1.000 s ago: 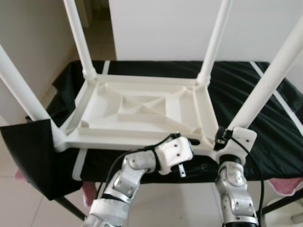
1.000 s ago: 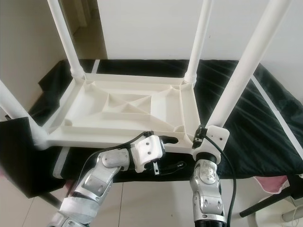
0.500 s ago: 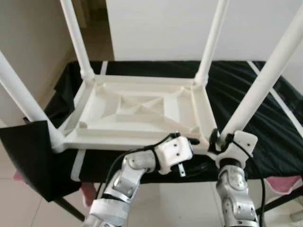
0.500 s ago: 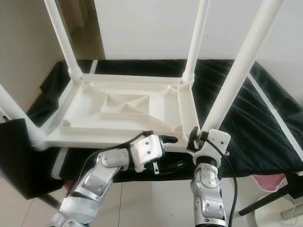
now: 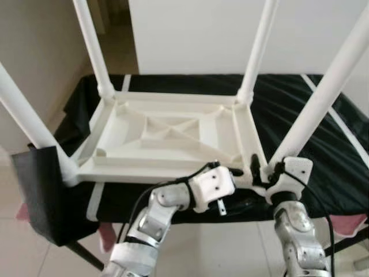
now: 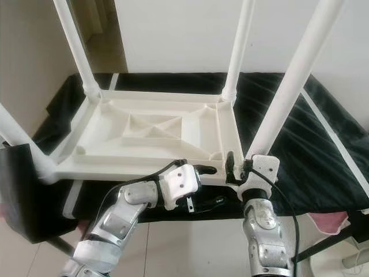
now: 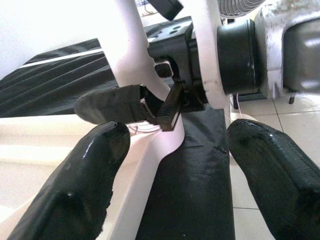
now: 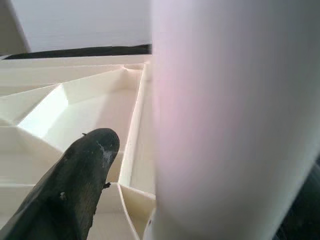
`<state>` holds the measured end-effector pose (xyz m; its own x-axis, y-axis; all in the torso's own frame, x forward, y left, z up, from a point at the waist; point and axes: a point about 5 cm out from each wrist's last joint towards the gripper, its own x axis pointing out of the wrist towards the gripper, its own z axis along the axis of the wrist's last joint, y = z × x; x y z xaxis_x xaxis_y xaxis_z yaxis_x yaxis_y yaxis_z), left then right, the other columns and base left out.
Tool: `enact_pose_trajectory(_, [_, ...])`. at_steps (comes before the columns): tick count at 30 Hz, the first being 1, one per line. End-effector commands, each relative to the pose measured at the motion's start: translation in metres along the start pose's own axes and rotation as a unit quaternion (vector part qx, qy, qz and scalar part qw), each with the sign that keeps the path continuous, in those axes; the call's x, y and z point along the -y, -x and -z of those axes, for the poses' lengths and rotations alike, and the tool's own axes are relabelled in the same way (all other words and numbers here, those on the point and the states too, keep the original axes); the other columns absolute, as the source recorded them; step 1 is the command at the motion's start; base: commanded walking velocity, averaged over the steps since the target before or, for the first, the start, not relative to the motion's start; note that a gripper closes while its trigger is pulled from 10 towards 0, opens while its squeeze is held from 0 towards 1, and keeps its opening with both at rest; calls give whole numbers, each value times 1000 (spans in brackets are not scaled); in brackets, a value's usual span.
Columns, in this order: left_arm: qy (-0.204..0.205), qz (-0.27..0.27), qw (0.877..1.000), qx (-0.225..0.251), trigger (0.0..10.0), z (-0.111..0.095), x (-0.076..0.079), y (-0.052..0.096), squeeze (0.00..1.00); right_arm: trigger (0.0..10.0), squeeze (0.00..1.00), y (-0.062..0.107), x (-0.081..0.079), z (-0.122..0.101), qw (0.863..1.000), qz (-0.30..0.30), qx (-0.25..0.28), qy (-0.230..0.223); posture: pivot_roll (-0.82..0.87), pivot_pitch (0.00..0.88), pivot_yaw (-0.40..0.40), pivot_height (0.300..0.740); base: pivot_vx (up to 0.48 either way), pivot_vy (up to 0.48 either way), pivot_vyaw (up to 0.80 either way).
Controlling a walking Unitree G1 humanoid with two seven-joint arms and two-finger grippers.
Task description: Building children table
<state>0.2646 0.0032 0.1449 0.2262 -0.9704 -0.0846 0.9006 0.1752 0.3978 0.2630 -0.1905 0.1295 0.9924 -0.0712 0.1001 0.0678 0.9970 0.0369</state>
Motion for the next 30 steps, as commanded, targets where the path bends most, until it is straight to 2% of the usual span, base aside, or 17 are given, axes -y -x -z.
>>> enact_pose_trajectory(1, [3,-94,996,-4,10000,1,-10,-1,0,10000,0,-2,3,1,1000,-14,-7,0,-87,5,-11,740,0,0,0])
enact_pose_trajectory(7, [5,-96,995,-3,10000,1,-11,-1,0,10000,0,-11,13,3,997,-75,-20,29,-88,9,-9,740,0,0,0])
enact_pose_trajectory(8, [5,-96,995,-3,10000,1,-11,-1,0,10000,0,-11,11,6,994,-99,-26,39,-88,8,-9,740,0,0,0])
enact_pose_trajectory(10, [5,-96,995,-3,10000,1,-11,-1,0,10000,0,-11,11,6,994,-99,-26,39,-88,8,-9,740,0,0,0])
enact_pose_trajectory(14, [4,-95,996,-1,10000,0,-12,-2,0,10000,0,-12,0,12,979,-187,-44,66,-89,5,-4,740,0,0,0])
enact_pose_trajectory(21, [4,-94,996,-2,10000,0,-12,-1,0,10000,0,-17,-3,7,974,-213,-38,70,-83,9,-7,740,0,0,0])
enact_pose_trajectory(22, [5,-95,996,-3,10000,1,-11,0,0,8510,0,-18,-2,7,972,-220,-38,74,-80,10,-8,740,0,0,0])
enact_pose_trajectory(25, [5,-95,995,-4,10000,1,-11,0,0,8510,0,-19,-1,7,971,-222,-38,76,-77,12,-11,740,0,0,0])
enact_pose_trajectory(26, [2,-94,996,-7,10000,2,-10,0,0,4039,0,-19,0,7,971,-223,-39,76,-75,12,-11,740,0,0,0])
enact_pose_trajectory(28, [2,-94,996,-7,10000,2,-10,0,0,4039,0,-19,0,7,971,-223,-39,76,-75,12,-11,740,0,0,0])
enact_pose_trajectory(29, [0,-94,996,-10,10000,3,-10,0,0,0,0,-20,0,8,970,-226,-41,76,-75,12,-12,740,0,0,0])
enact_pose_trajectory(30, [-1,-94,996,-11,10000,3,-9,0,0,0,0,-20,1,8,969,-229,-42,77,-74,13,-12,740,0,0,0])
